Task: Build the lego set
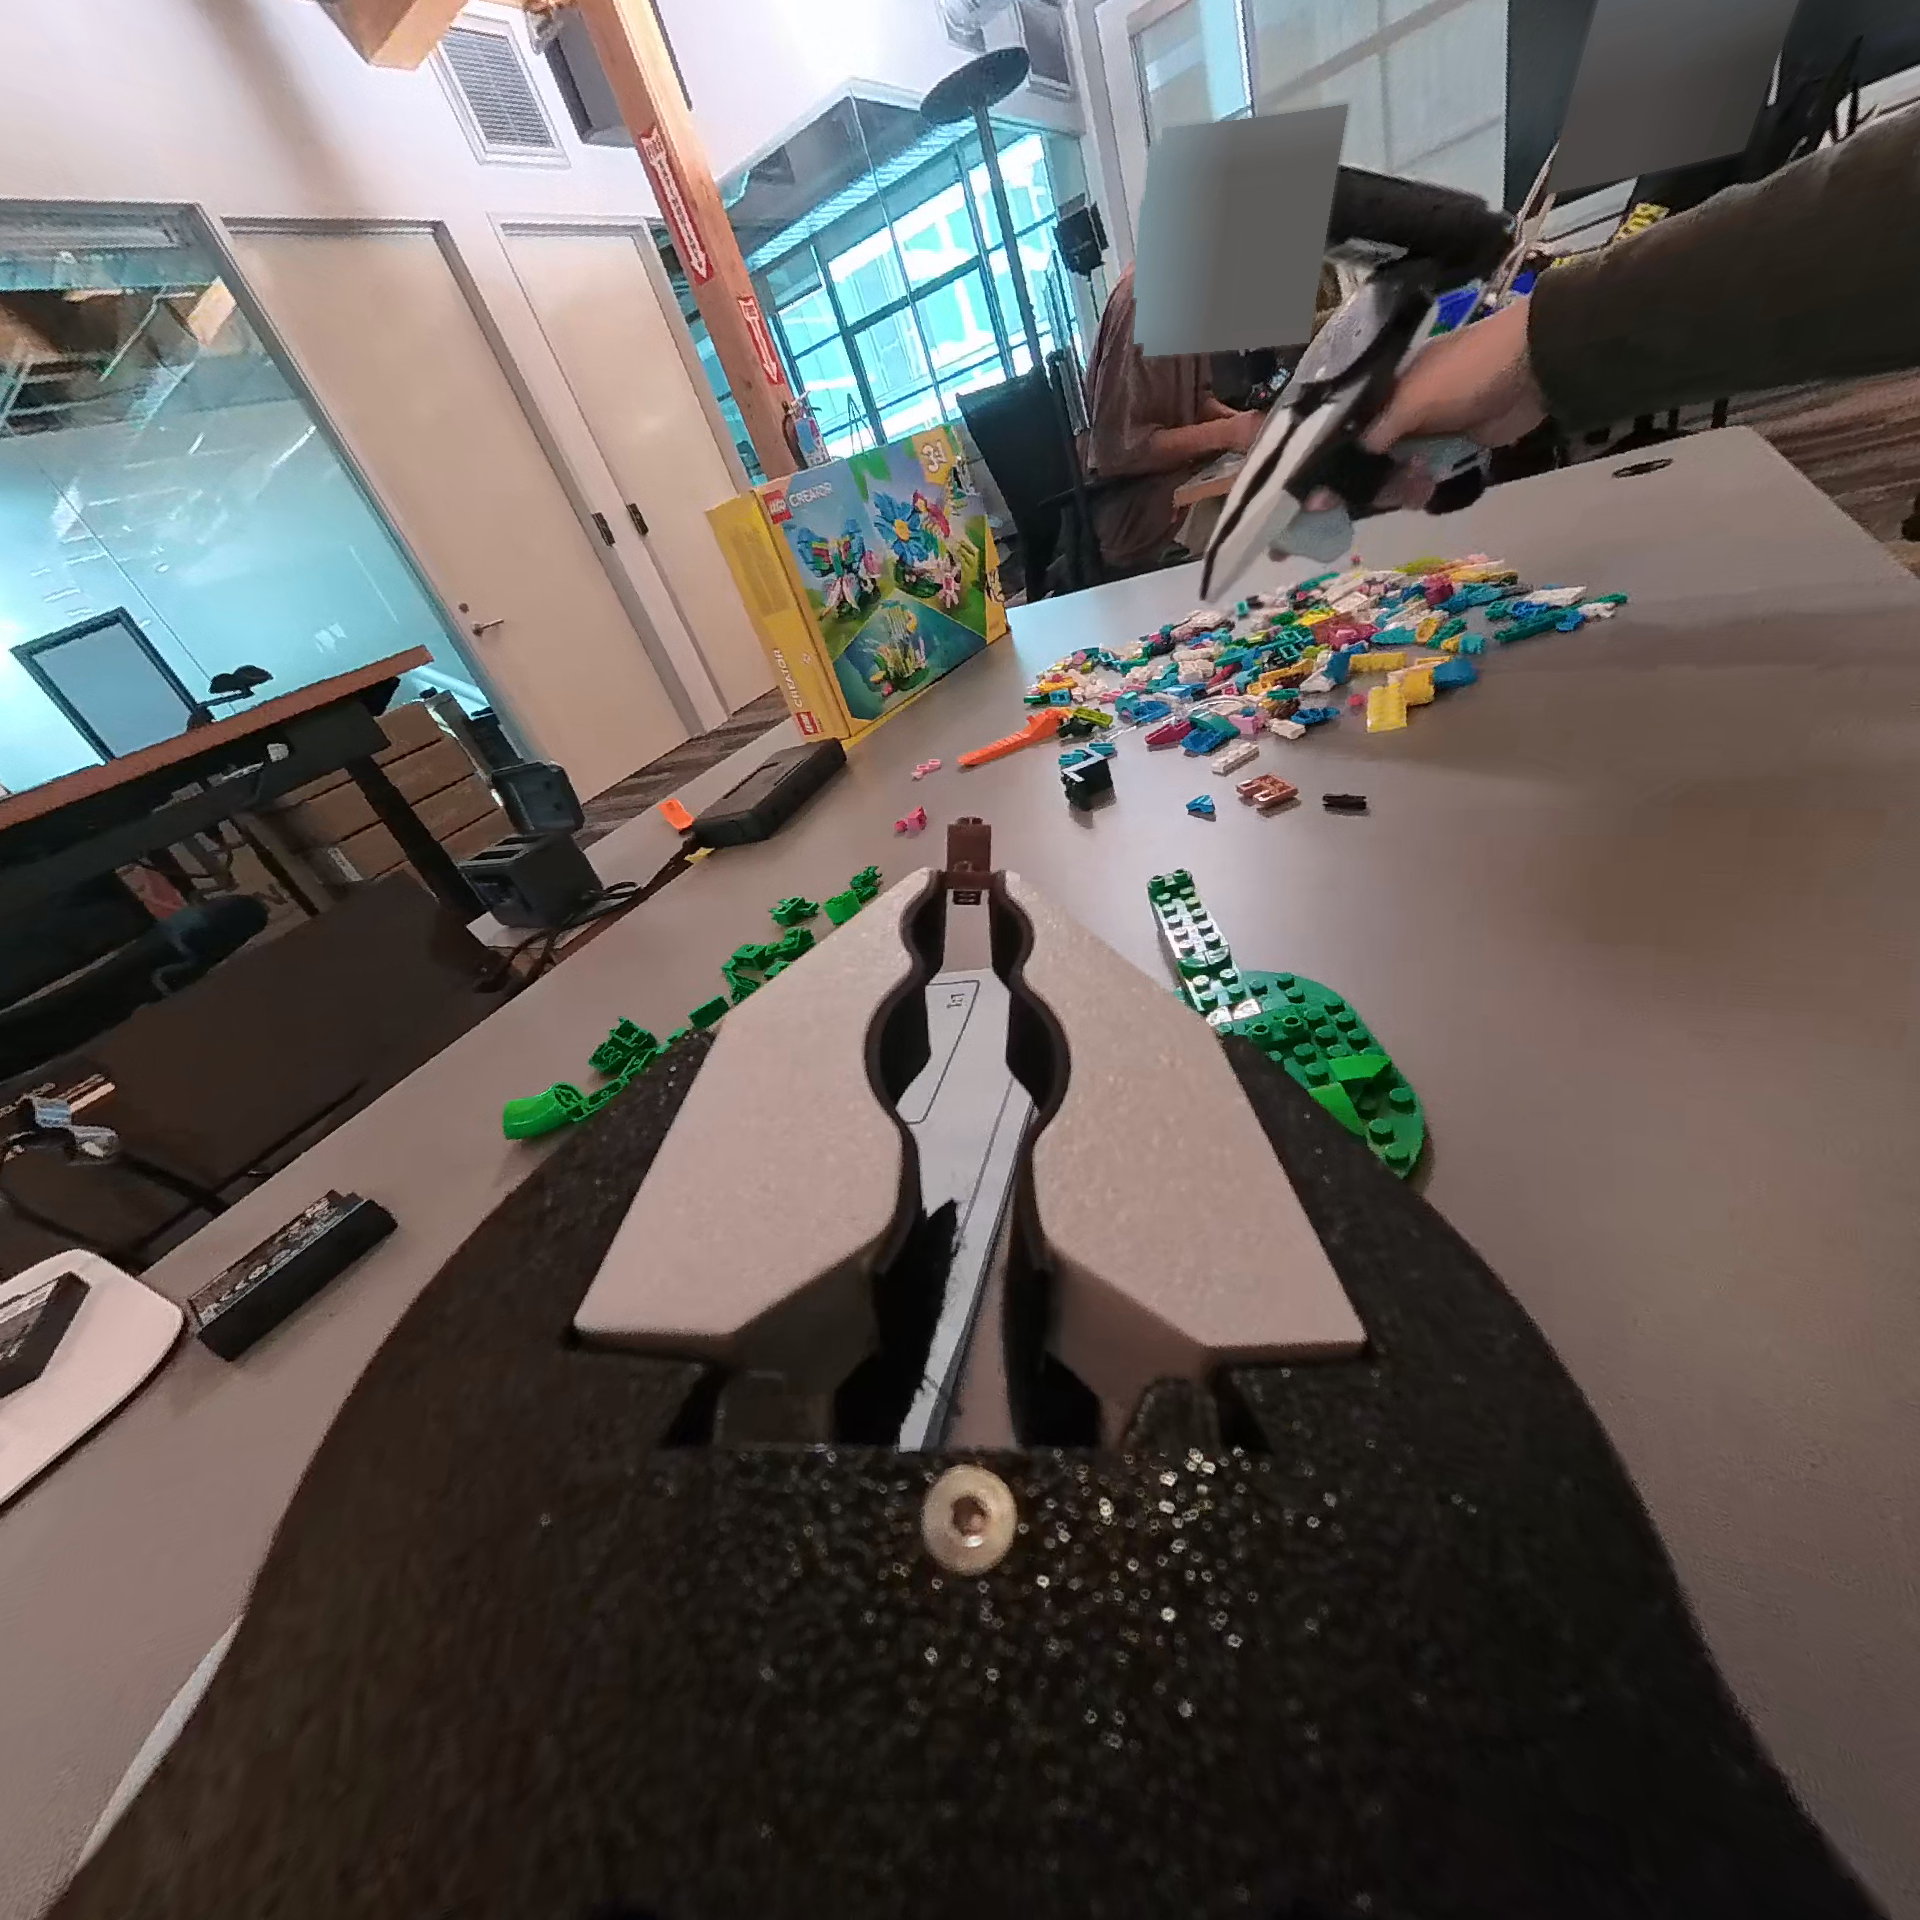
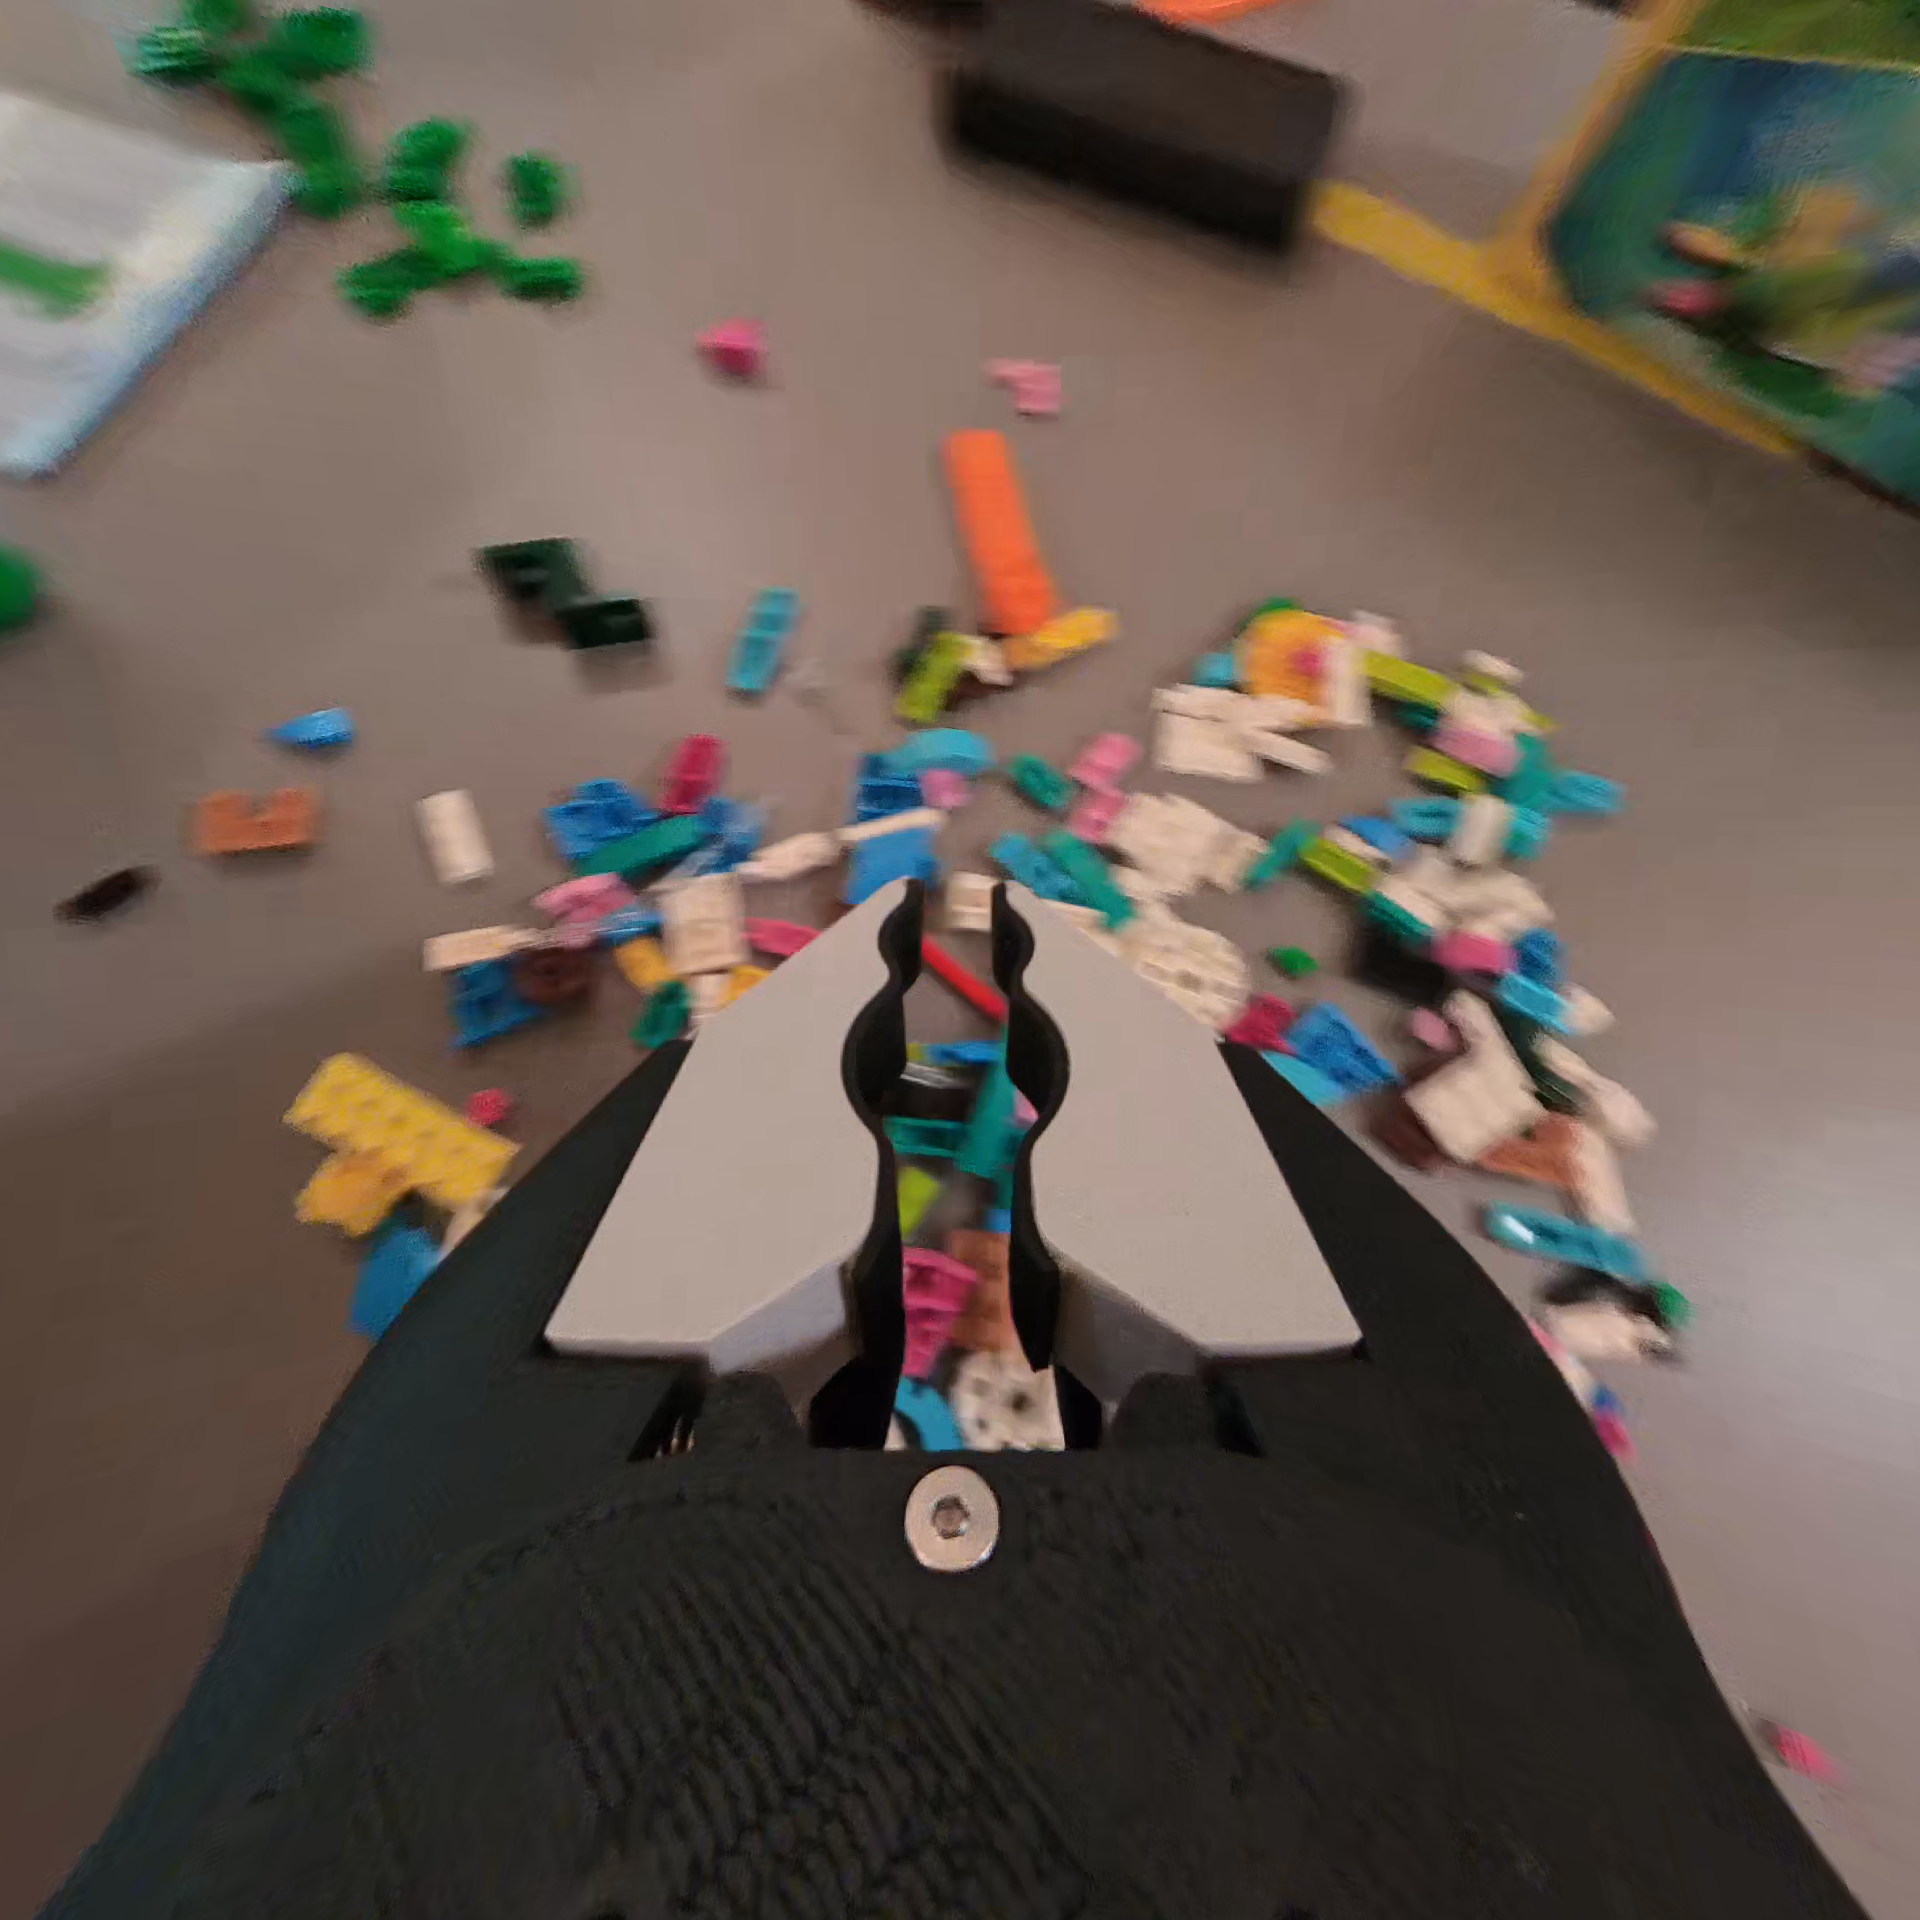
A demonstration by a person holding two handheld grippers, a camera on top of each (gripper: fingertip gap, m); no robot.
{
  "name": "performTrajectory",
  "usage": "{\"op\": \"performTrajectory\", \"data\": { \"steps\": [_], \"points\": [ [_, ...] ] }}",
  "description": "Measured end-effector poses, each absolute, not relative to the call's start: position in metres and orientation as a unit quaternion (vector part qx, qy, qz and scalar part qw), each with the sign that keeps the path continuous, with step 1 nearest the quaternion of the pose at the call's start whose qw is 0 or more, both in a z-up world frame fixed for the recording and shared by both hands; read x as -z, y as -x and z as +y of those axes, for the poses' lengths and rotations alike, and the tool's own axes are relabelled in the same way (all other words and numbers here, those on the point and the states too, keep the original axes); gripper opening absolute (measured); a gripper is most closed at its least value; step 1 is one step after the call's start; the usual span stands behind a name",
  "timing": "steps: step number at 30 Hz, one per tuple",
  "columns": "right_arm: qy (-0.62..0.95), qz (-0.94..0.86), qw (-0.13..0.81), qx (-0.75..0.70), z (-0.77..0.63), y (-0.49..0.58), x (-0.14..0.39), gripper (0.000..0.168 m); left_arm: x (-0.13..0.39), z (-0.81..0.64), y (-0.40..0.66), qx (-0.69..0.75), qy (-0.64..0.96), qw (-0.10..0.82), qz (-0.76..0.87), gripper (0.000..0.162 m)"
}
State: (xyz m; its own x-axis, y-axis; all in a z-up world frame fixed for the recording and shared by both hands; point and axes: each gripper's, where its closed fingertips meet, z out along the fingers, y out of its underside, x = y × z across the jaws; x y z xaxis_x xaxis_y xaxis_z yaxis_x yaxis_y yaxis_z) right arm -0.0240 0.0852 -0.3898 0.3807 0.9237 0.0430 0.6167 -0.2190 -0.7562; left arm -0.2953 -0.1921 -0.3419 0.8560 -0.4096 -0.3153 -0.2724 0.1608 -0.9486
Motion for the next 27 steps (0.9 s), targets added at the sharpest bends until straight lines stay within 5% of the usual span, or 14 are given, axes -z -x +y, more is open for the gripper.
{"op": "performTrajectory", "data": {
  "steps": [8, 27],
  "points": [
    [0.872, -0.237, 0.410, -0.119, 0.172, -0.063, 0.388, 0.019, 0.343, -0.189, 0.298, 0.040, 0.652, 0.712, 0.258, 0.006],
    [0.911, -0.214, 0.314, -0.162, 0.184, -0.063, 0.432, 0.019, 0.342, -0.190, 0.297, 0.054, 0.652, 0.711, 0.259, 0.006]
  ]
}}
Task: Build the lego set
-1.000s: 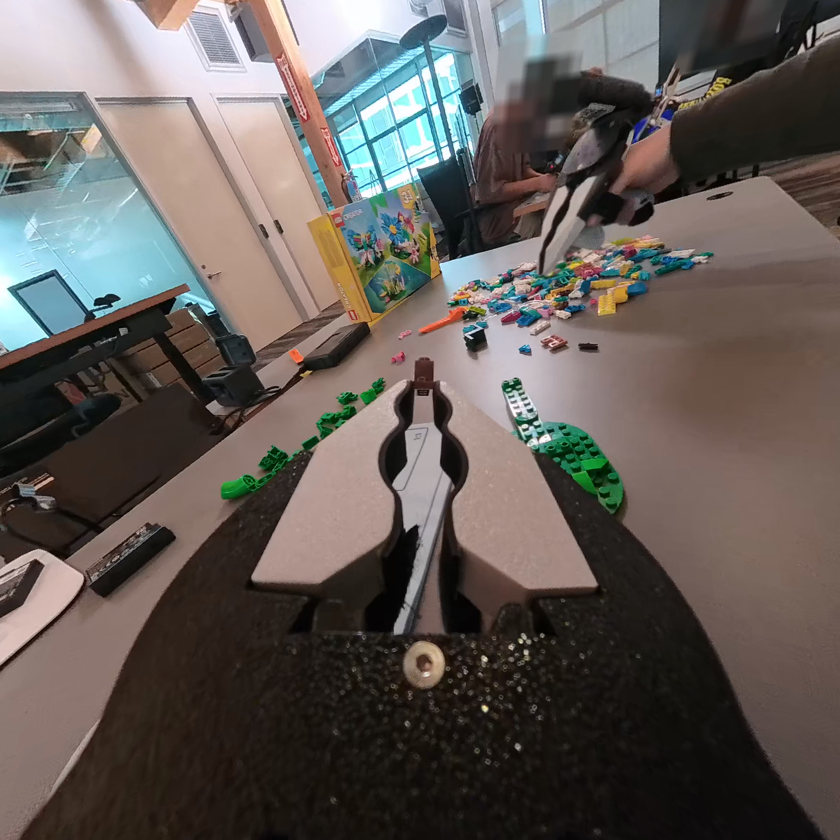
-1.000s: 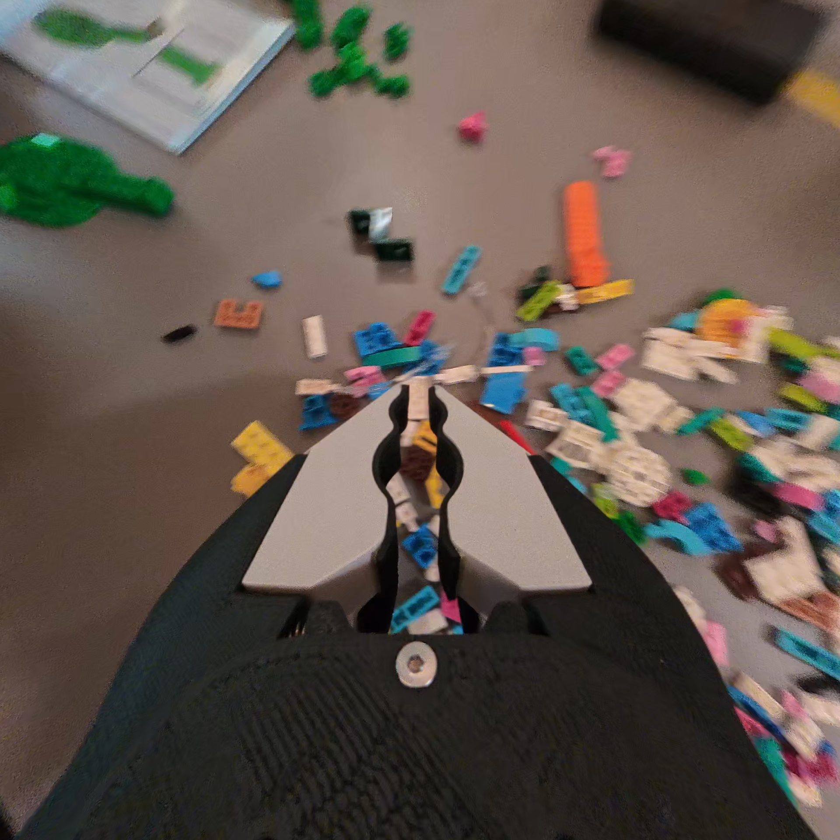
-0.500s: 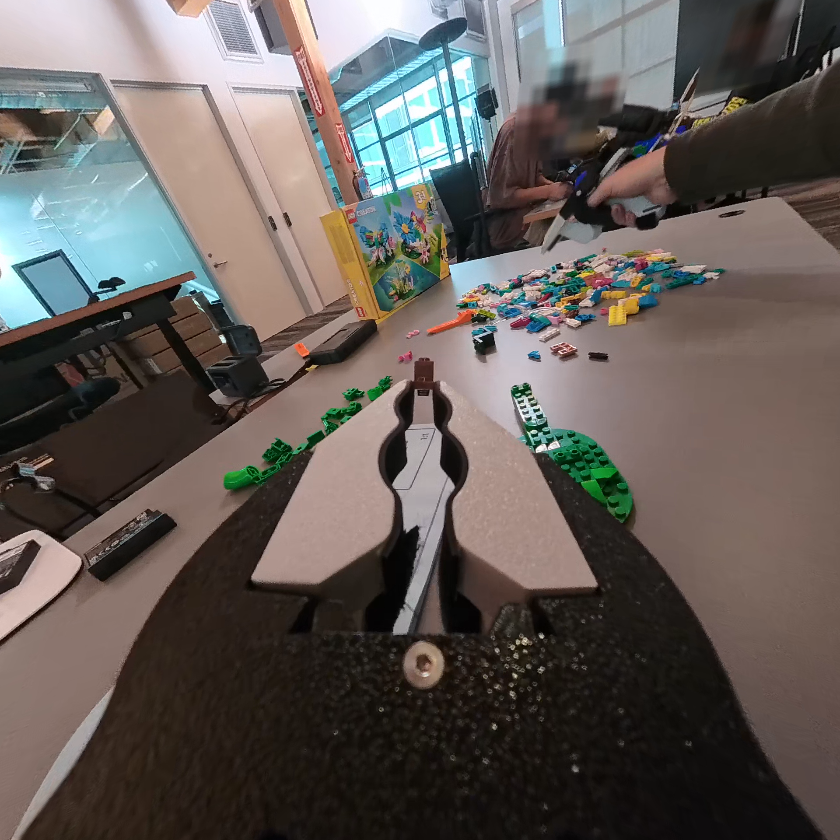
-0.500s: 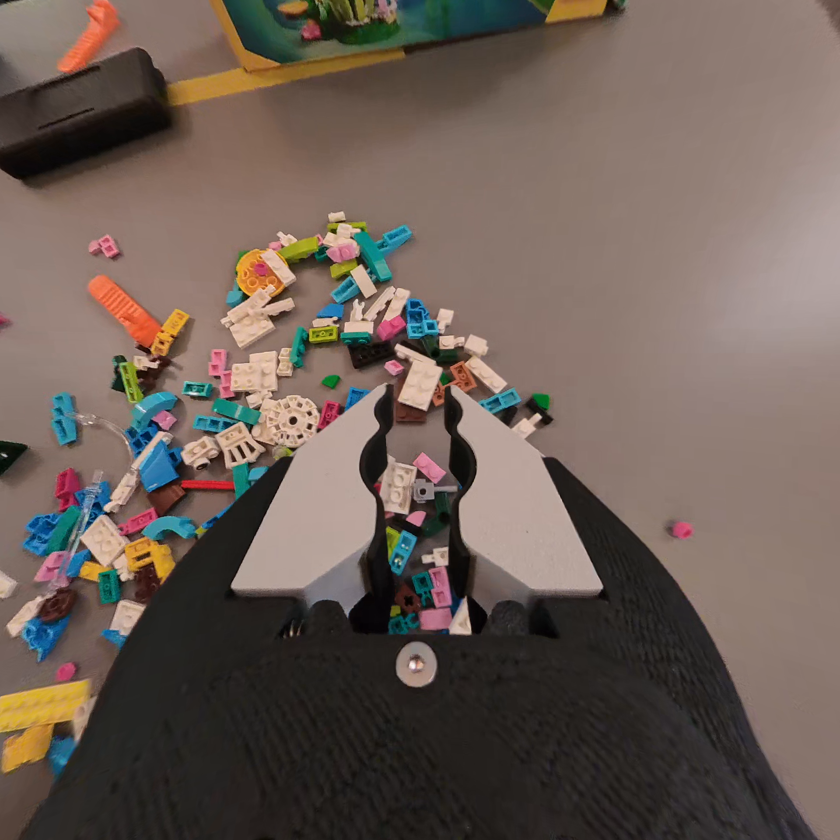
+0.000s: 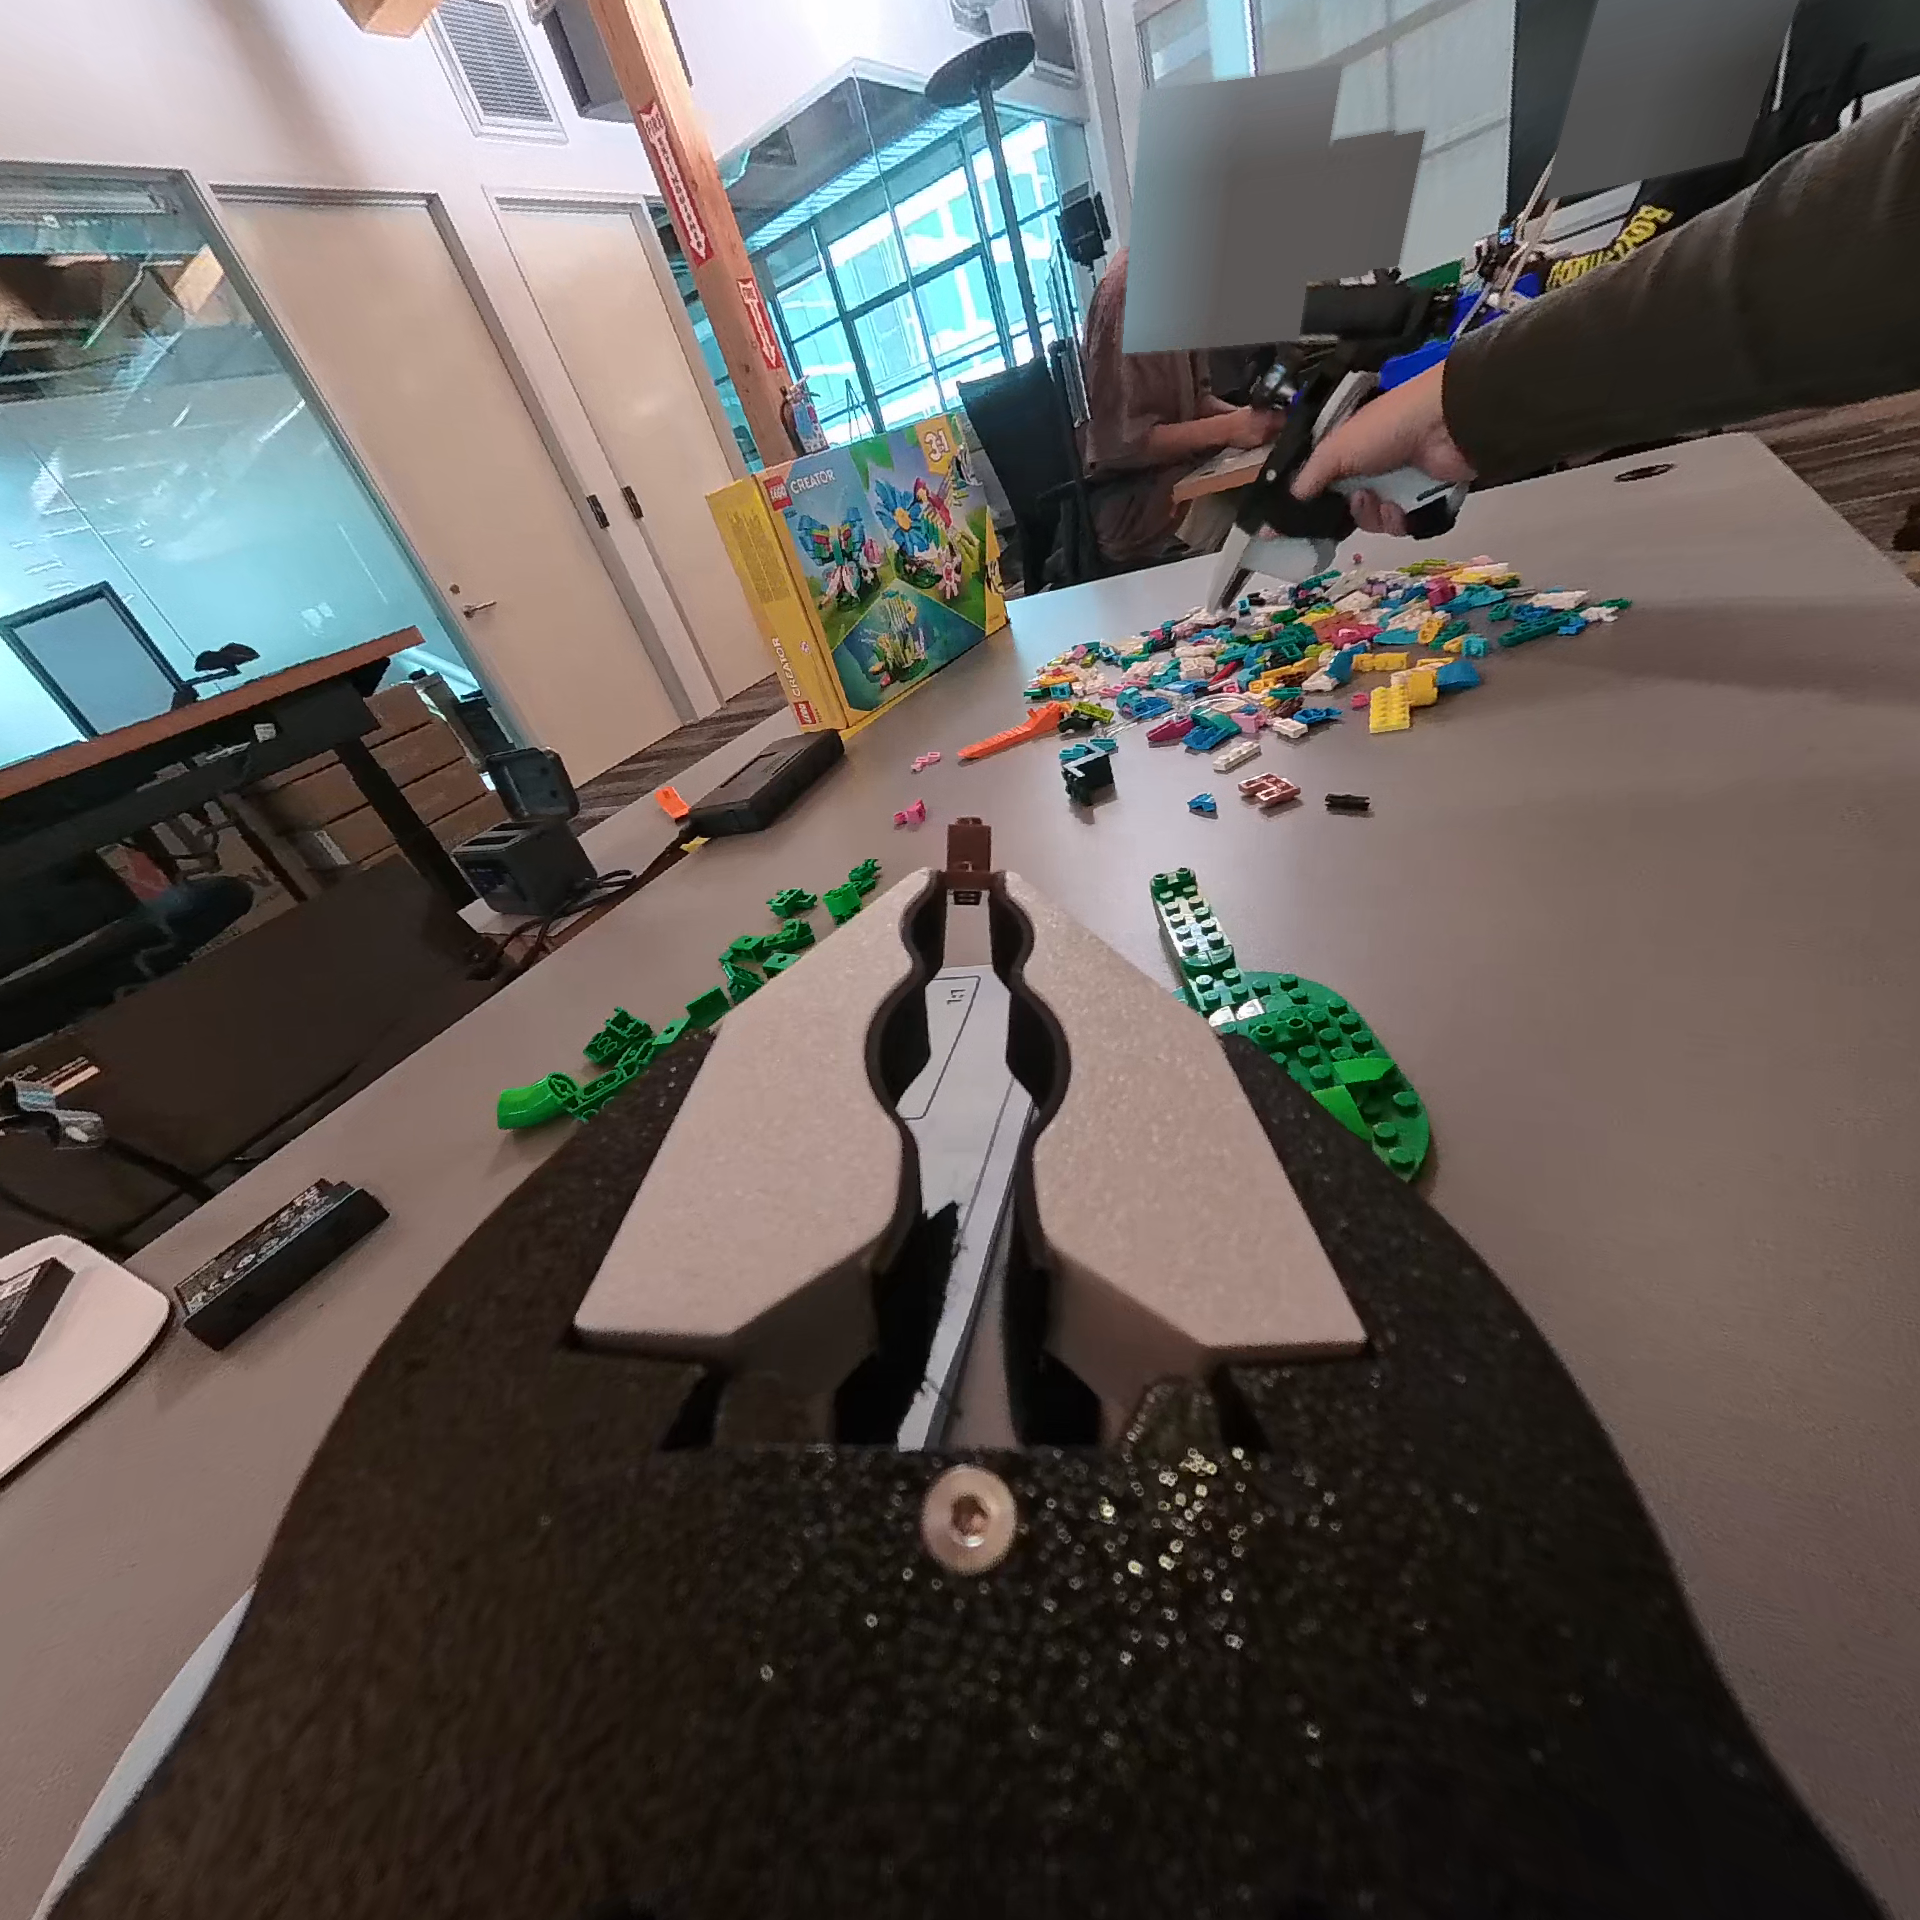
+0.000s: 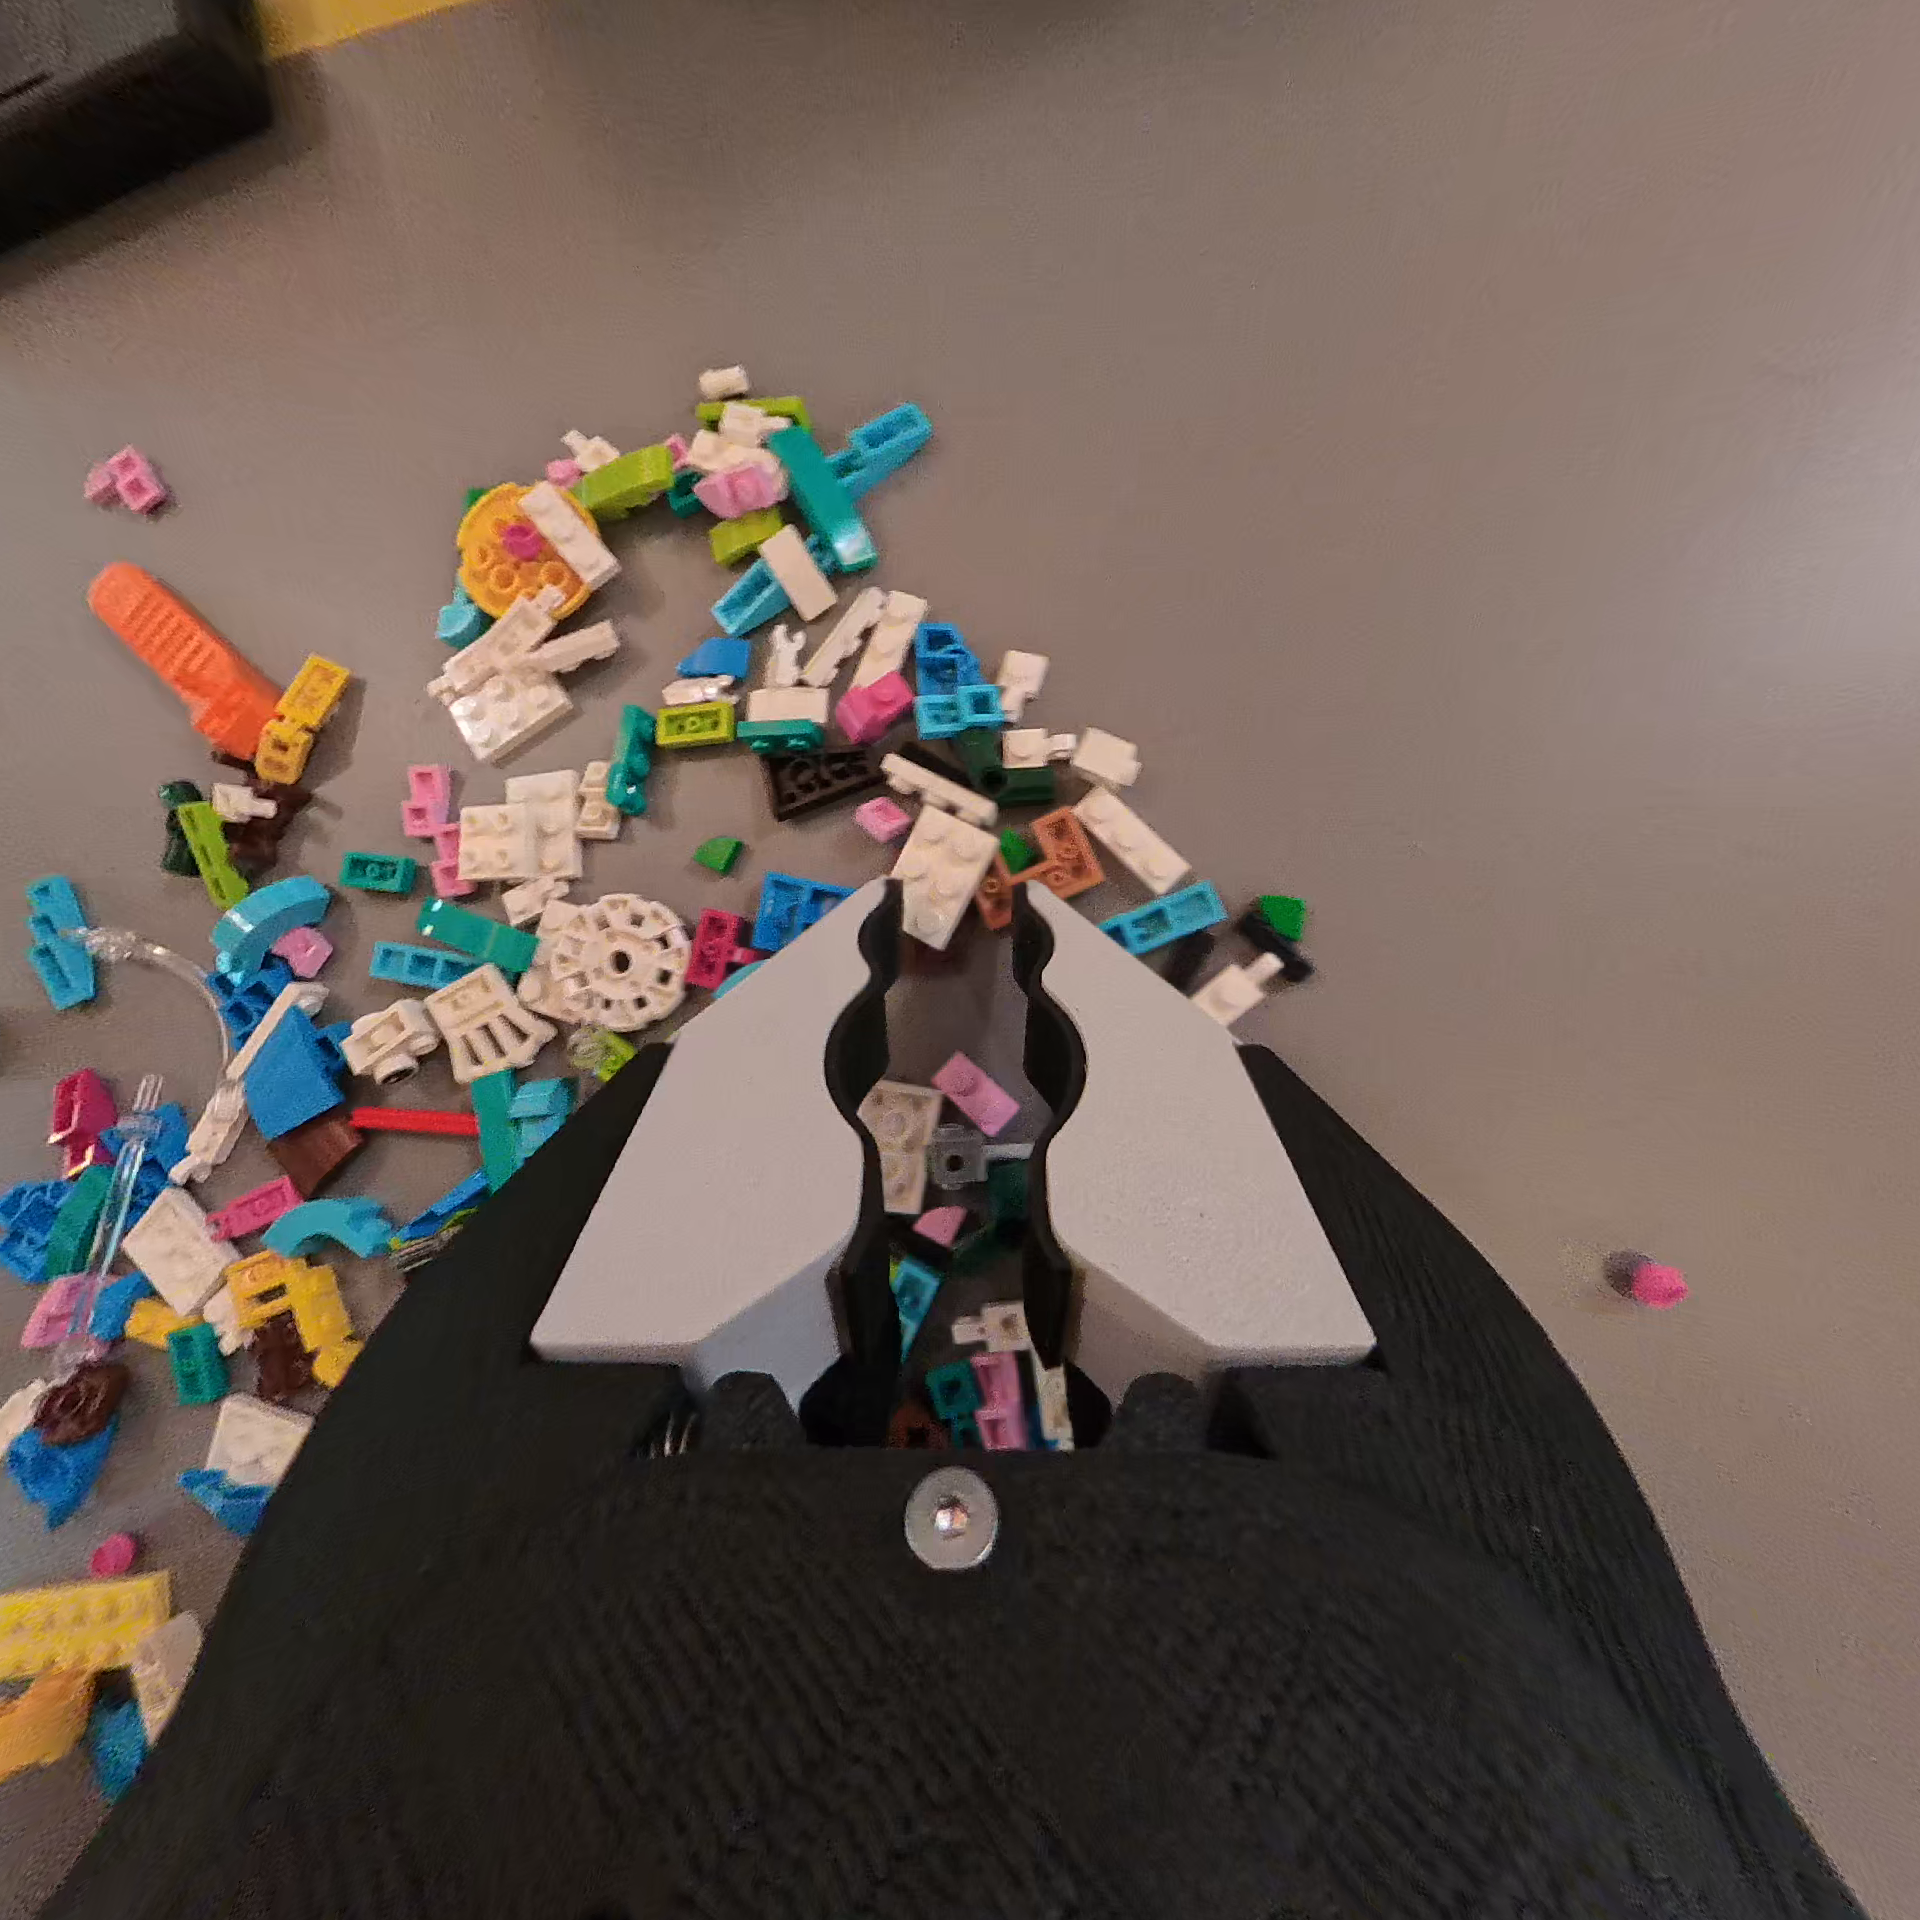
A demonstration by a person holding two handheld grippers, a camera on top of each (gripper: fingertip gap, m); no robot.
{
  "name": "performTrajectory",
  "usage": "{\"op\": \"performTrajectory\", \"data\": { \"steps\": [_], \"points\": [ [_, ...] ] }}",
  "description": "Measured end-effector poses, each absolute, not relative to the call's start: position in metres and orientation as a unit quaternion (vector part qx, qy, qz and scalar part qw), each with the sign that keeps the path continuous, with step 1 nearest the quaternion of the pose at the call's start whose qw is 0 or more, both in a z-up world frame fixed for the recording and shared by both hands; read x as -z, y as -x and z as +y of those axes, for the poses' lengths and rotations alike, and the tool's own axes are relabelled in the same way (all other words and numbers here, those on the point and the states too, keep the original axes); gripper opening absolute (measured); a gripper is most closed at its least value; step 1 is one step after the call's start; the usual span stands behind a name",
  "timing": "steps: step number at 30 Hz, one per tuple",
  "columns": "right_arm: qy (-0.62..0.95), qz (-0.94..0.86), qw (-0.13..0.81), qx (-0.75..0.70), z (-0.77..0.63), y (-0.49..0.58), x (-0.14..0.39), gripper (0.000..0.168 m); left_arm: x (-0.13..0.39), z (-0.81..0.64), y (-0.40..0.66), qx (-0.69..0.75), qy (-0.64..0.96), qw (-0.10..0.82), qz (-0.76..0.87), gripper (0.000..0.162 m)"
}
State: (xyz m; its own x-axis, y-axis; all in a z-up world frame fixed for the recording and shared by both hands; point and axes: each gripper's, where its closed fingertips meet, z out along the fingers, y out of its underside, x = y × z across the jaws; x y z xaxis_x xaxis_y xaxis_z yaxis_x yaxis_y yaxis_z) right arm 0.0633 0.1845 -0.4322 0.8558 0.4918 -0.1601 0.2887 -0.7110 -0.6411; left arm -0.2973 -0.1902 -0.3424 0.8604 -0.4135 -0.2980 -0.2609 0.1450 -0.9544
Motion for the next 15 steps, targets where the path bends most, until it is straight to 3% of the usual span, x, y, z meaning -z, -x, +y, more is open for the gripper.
{"op": "performTrajectory", "data": {
  "steps": [9, 15],
  "points": [
    [0.844, -0.350, 0.342, -0.219, 0.156, 0.009, 0.402, 0.021, 0.342, -0.191, 0.297, 0.060, 0.650, 0.712, 0.259, 0.006],
    [0.772, -0.498, 0.286, -0.273, 0.099, 0.073, 0.402, 0.022, 0.343, -0.191, 0.296, 0.060, 0.651, 0.710, 0.263, 0.006]
  ]
}}
